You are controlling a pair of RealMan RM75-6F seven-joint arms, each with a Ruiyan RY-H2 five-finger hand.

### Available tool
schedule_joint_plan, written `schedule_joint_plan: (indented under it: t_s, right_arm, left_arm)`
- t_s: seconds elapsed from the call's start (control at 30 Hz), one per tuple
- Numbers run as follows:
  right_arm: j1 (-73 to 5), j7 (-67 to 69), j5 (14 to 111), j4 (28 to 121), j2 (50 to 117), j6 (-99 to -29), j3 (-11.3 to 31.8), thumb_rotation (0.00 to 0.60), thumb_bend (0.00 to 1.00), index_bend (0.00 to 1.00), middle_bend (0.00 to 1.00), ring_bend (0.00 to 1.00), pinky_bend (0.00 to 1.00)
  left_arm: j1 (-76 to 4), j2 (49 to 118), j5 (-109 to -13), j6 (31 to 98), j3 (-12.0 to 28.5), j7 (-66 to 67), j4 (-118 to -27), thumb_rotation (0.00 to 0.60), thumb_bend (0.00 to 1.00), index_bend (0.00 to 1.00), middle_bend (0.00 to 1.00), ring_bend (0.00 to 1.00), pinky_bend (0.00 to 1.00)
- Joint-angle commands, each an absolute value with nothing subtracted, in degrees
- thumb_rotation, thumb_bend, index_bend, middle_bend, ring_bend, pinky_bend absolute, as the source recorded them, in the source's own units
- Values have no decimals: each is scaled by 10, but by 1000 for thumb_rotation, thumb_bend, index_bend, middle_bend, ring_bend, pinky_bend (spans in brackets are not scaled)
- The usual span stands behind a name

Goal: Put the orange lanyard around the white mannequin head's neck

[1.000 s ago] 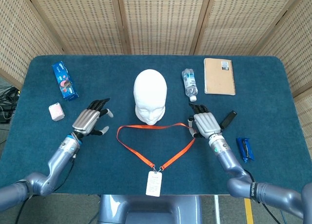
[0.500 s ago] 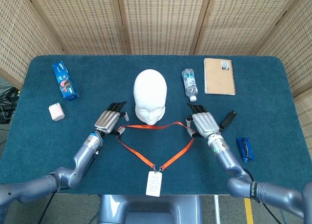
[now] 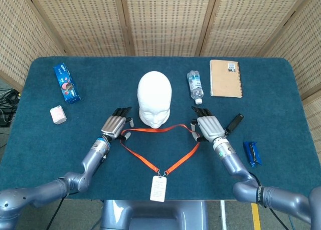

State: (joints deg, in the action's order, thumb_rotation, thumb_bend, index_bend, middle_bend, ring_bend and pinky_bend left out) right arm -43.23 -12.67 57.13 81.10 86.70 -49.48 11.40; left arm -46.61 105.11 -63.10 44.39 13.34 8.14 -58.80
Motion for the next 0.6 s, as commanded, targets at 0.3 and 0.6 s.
schedule_joint_plan:
  t_s: [0.3,0.6]
  right_arm:
    - [-429,-112,586,804,863,-493,111,600,765,699,0,0,0]
    - [-424,-110,597,818,856,-500,108,600,765,700,0,0,0]
  left_arm:
    - [-471,1068,-623,450,132,99,-573,600,422,572,0,0,0]
    - [-470,1069,-617,456,131,112,-575,600,477,630,0,0,0]
